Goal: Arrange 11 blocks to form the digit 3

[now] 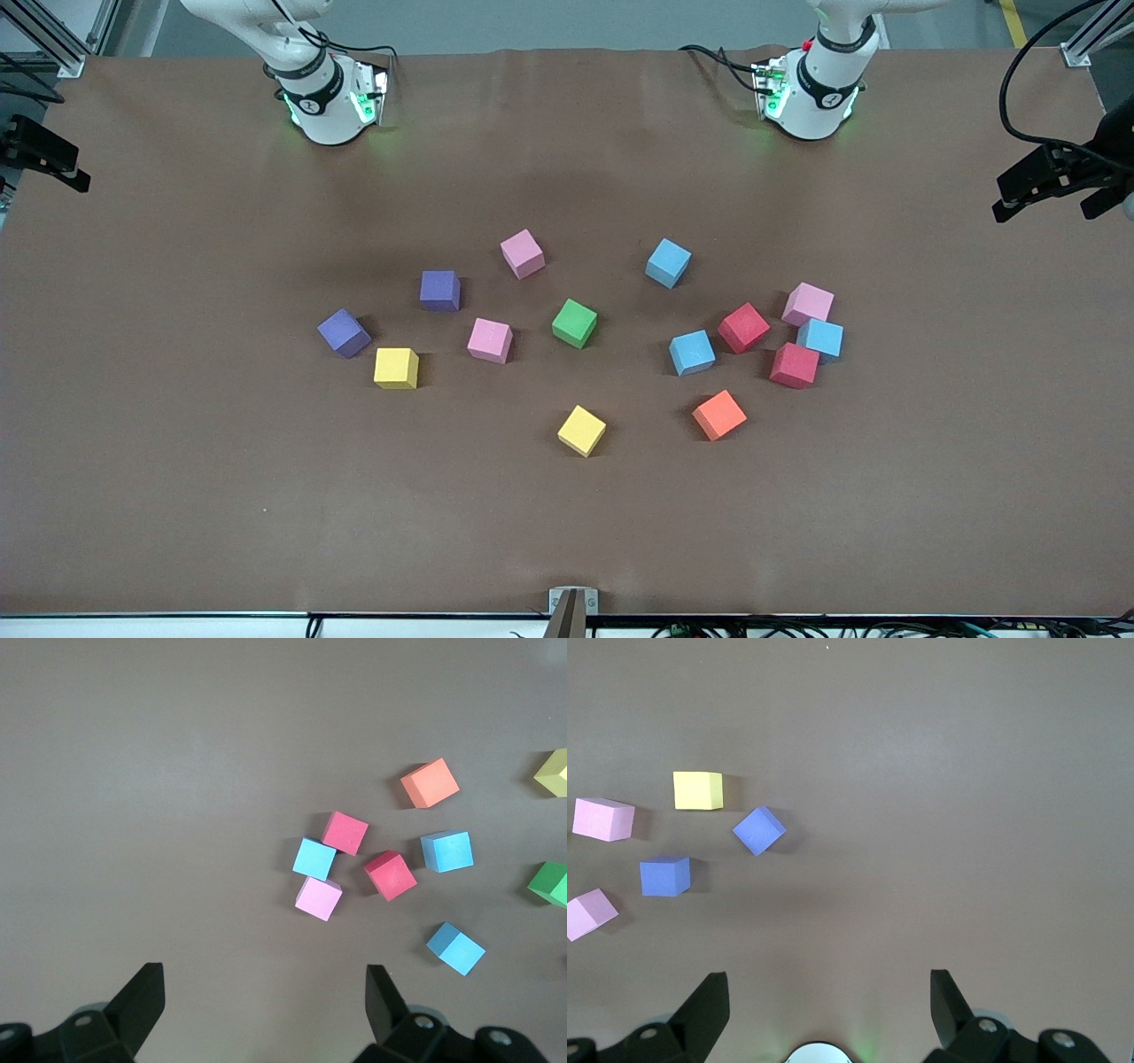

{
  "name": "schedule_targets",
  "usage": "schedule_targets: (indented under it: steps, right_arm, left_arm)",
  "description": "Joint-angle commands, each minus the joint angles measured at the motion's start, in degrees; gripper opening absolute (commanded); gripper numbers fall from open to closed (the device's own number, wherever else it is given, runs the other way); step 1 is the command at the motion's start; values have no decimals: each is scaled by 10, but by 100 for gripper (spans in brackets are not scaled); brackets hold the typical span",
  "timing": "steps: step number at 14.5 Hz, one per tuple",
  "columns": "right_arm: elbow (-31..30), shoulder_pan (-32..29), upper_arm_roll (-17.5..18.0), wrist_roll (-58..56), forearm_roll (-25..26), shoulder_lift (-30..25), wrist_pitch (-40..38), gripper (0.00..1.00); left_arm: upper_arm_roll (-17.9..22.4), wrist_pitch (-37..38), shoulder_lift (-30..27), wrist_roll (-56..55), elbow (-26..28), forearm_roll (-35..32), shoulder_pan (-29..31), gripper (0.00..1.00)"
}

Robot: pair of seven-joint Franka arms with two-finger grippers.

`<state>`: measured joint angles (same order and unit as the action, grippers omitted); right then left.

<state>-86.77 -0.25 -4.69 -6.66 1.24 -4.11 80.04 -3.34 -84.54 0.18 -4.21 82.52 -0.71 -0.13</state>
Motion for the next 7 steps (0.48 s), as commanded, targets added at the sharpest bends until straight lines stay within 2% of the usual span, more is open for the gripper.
schedule_targets:
  steps: [1,7]
  right_arm:
    - [-22,2,1,-1,2,-20,4,100]
    - [-23,-1,-2,0,-19,-20,6,100]
  left_arm:
    - [-1,10,-4,-6,-2,8,0,100]
    - [0,7,11,-9,-3,1,-4,100]
